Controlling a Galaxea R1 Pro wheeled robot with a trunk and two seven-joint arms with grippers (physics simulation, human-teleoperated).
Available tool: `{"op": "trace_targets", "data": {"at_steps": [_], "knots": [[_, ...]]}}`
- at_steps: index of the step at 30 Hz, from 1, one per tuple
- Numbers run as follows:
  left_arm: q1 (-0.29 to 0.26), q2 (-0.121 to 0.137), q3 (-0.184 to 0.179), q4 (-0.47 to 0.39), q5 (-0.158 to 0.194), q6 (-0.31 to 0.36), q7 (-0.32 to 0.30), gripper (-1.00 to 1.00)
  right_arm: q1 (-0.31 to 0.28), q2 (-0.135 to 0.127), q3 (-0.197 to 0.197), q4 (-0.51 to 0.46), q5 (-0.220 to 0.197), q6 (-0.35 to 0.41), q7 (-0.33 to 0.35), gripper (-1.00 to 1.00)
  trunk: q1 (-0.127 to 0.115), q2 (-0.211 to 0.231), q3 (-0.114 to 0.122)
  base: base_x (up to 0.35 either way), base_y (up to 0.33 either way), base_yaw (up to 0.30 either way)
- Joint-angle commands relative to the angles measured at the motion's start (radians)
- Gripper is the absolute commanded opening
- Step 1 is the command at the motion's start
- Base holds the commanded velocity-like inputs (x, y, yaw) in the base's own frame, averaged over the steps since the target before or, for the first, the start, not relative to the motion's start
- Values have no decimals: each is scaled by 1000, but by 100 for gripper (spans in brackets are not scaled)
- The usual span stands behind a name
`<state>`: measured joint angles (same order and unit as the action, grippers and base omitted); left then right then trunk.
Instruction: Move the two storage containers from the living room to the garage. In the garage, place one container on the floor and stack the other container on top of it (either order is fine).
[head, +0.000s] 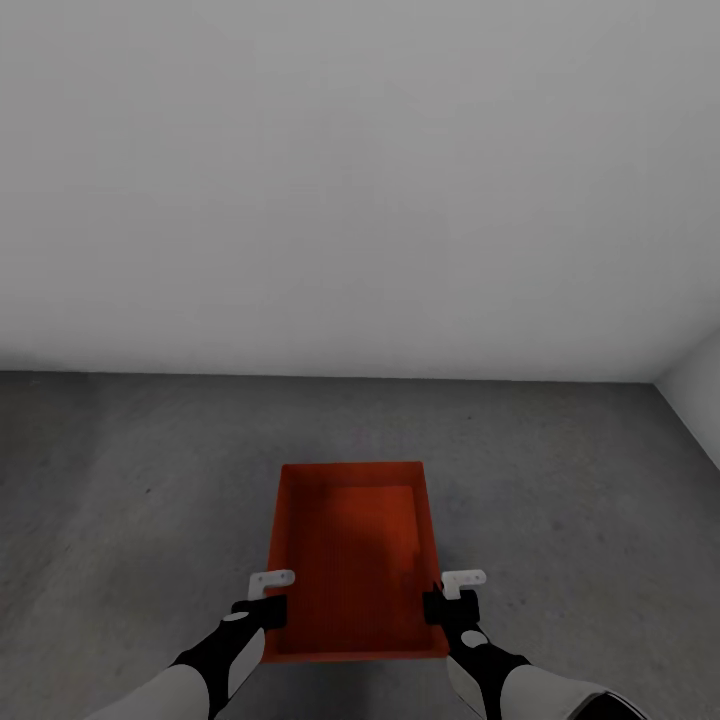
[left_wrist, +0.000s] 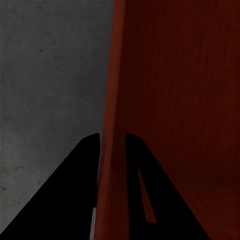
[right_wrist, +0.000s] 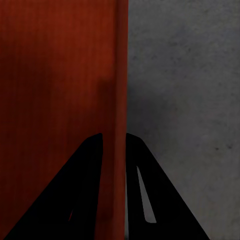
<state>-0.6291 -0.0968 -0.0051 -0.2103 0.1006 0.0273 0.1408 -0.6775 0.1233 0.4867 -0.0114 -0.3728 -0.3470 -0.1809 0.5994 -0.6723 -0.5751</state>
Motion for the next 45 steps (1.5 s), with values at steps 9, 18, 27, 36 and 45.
{"op": "trace_targets", "data": {"at_steps": [9,18,27,36,45], "knots": [[0,0,10,-6,-5,4,10,-100,-1,2,-65,-1,12,3,1,-100,0,-1,-1,0,0,0],[0,0,10,-7,-5,3,10,-100,-1,2,-65,-1,12,3,1,-100,0,-1,-1,0,38,0],[0,0,10,-7,-5,4,11,-100,-1,2,-65,-1,12,3,1,-100,0,-1,-1,0,3,0],[0,0,10,-6,-5,4,12,-100,-1,2,-65,-1,12,3,1,-100,0,-1,-1,0,0,0],[0,-4,10,-9,0,5,20,-100,-1,2,-65,-1,12,3,1,-100,0,-1,-1,0,0,0]]}}
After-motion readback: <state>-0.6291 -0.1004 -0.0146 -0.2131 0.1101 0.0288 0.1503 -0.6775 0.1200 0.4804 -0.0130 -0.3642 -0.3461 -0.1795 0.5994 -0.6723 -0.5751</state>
